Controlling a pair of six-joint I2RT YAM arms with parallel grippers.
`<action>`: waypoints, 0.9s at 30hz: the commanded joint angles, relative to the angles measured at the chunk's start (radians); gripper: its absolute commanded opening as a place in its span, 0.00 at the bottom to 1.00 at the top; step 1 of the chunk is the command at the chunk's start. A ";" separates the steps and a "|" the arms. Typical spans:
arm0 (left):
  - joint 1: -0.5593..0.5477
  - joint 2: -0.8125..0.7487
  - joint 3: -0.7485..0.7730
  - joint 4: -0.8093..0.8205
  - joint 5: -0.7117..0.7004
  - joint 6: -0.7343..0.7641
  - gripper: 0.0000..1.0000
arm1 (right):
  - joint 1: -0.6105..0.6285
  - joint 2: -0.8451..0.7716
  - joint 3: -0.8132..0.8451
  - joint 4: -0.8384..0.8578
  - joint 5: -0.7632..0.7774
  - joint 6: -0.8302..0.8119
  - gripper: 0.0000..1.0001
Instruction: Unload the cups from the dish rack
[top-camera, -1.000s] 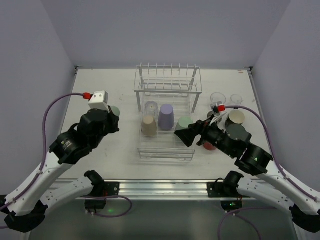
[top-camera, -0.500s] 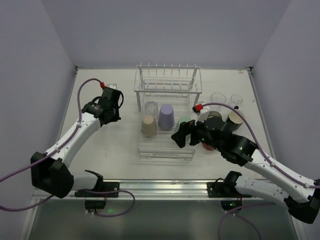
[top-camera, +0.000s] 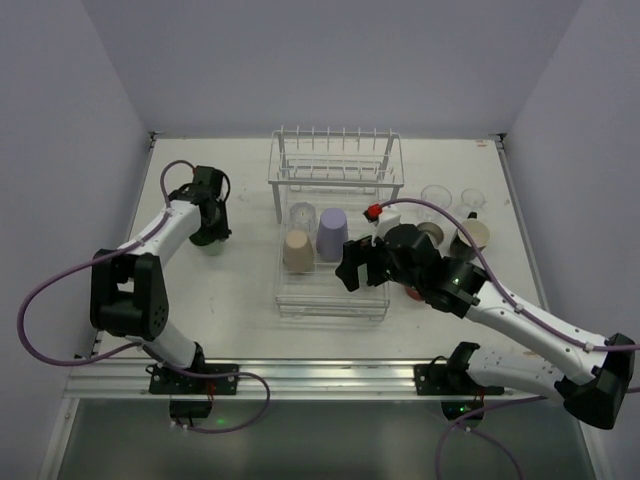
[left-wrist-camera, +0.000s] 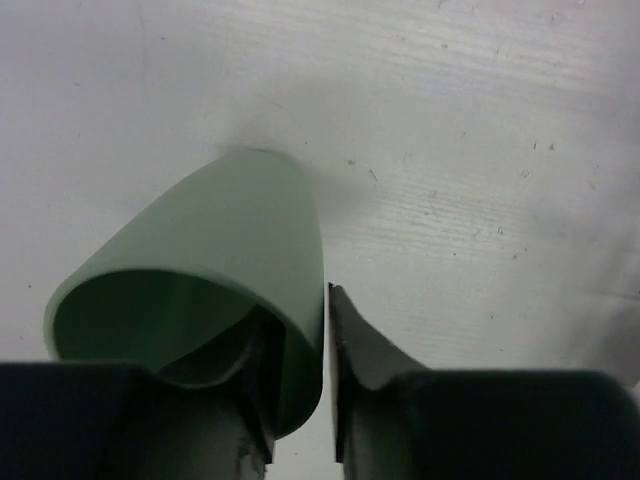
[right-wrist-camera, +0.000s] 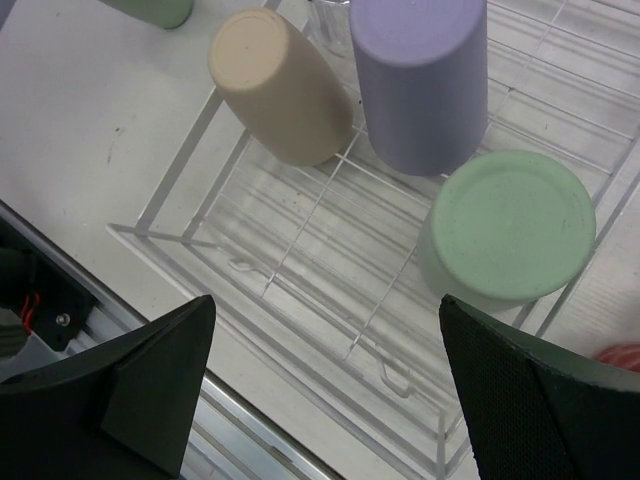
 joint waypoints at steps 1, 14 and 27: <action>0.028 0.004 0.041 0.053 0.053 0.054 0.30 | 0.002 0.032 0.056 0.006 0.046 -0.027 0.95; 0.040 -0.175 0.000 0.119 0.099 0.025 0.79 | -0.058 0.129 0.145 -0.031 0.083 -0.067 0.95; 0.035 -0.756 -0.248 0.297 0.500 -0.050 0.98 | -0.122 0.199 0.167 -0.123 0.241 -0.073 0.96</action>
